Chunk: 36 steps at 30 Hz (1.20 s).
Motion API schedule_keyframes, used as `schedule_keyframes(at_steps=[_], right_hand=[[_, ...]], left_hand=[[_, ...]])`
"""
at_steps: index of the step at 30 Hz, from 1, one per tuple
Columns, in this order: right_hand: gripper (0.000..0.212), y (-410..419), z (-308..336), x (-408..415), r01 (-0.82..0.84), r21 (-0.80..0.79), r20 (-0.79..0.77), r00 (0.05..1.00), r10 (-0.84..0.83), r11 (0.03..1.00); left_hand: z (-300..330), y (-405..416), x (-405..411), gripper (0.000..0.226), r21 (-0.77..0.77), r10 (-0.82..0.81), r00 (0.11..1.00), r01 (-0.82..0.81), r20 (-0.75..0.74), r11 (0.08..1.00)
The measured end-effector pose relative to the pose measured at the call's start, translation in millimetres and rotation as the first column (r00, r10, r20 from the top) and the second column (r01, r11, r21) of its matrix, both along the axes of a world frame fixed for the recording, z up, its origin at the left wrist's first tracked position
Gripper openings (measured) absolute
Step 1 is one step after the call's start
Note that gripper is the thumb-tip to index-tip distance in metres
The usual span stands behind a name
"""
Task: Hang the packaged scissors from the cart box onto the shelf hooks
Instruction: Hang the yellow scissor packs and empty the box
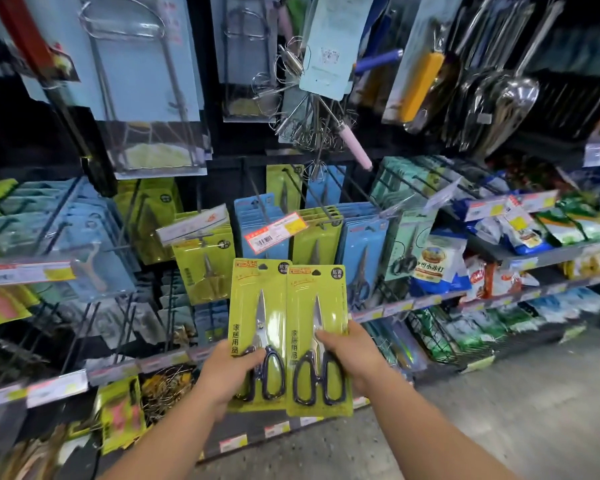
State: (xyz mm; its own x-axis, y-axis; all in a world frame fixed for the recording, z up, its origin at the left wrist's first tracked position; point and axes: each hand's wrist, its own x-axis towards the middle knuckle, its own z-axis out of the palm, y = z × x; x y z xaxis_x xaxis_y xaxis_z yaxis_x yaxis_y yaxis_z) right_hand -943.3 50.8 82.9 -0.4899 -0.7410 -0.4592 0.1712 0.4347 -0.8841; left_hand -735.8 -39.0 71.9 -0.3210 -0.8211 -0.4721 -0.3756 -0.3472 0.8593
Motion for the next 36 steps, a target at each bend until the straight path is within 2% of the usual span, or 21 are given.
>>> schedule_keyframes(at_steps=[4, 8, 9, 12, 13, 14, 17, 19, 21, 23, 25, 27, 29, 31, 36], right_hand=[[0.104, -6.6, 25.2, -0.9, -0.039, 0.008, -0.035, 0.999, 0.039, 0.999], [0.093, -16.6, 25.0, -12.9, -0.083, 0.008, -0.061, 0.995, 0.083, 0.997], [0.096, -19.0, 26.5, -15.5, -0.095, -0.006, -0.074, 0.993, 0.094, 0.995], [0.105, -26.0, 27.7, -30.8, -0.157, -0.064, -0.124, 0.981, 0.149, 0.985], [0.106, -27.9, 29.0, -36.5, -0.163, -0.076, -0.131, 0.980, 0.153, 0.984], [0.107, -30.3, 30.4, -41.4, -0.160, -0.086, -0.141, 0.979, 0.147, 0.983], [0.108, -34.5, 33.8, -55.8, -0.172, -0.104, -0.169, 0.974, 0.153, 0.980], [0.104, -37.3, 37.4, -62.0, -0.195, -0.093, -0.196, 0.965, 0.174, 0.976], [0.092, -42.5, 41.2, -67.3, -0.228, -0.074, -0.217, 0.954, 0.207, 0.971], [0.070, -48.0, 42.8, -72.4, -0.253, -0.055, -0.246, 0.941, 0.233, 0.966], [0.061, -52.3, 41.3, -78.0, -0.255, -0.041, -0.256, 0.937, 0.237, 0.966], [0.057, -53.9, 40.3, -81.3, -0.248, -0.041, -0.247, 0.941, 0.231, 0.968], [0.063, -54.5, 38.4, -83.5, -0.235, -0.022, -0.249, 0.943, 0.223, 0.972], [0.064, -55.9, 36.6, -85.6, -0.233, -0.004, -0.248, 0.942, 0.224, 0.973], [0.074, -66.2, 35.2, -88.5, -0.258, -0.008, -0.233, 0.940, 0.249, 0.966]], left_hand=[[-0.3, -4.0, -7.7, 0.083, 0.008, 0.040, 0.999, -0.040, -0.014, 0.999], [-0.3, -3.2, -17.6, 0.076, 0.022, 0.105, 0.993, -0.104, -0.048, 0.994], [-0.1, -1.1, -20.3, 0.081, 0.023, 0.128, 0.990, -0.127, -0.060, 0.992], [-7.1, 1.1, -28.7, 0.124, 0.012, 0.189, 0.976, -0.189, -0.111, 0.982], [-8.6, 1.9, -31.9, 0.131, 0.035, 0.213, 0.968, -0.211, -0.132, 0.977], [-3.5, 5.7, -37.0, 0.131, 0.049, 0.236, 0.959, -0.231, -0.156, 0.972], [8.6, 17.1, -51.2, 0.101, 0.093, 0.309, 0.934, -0.296, -0.178, 0.951], [14.8, 22.3, -59.8, 0.094, 0.101, 0.315, 0.936, -0.303, -0.158, 0.948], [18.3, 26.0, -65.0, 0.094, 0.097, 0.351, 0.921, -0.338, -0.168, 0.936], [17.1, 28.7, -67.7, 0.094, 0.093, 0.379, 0.907, -0.368, -0.182, 0.925], [16.7, 30.1, -67.5, 0.098, 0.107, 0.397, 0.900, -0.383, -0.182, 0.918], [11.1, 29.9, -66.3, 0.111, 0.065, 0.422, 0.889, -0.417, -0.177, 0.907], [1.8, 27.6, -64.0, 0.130, 0.037, 0.440, 0.882, -0.441, -0.166, 0.897], [-6.5, 25.8, -61.0, 0.139, 0.026, 0.441, 0.882, -0.444, -0.167, 0.896], [12.9, 37.1, -66.8, 0.099, 0.079, 0.469, 0.872, -0.462, -0.138, 0.883]])
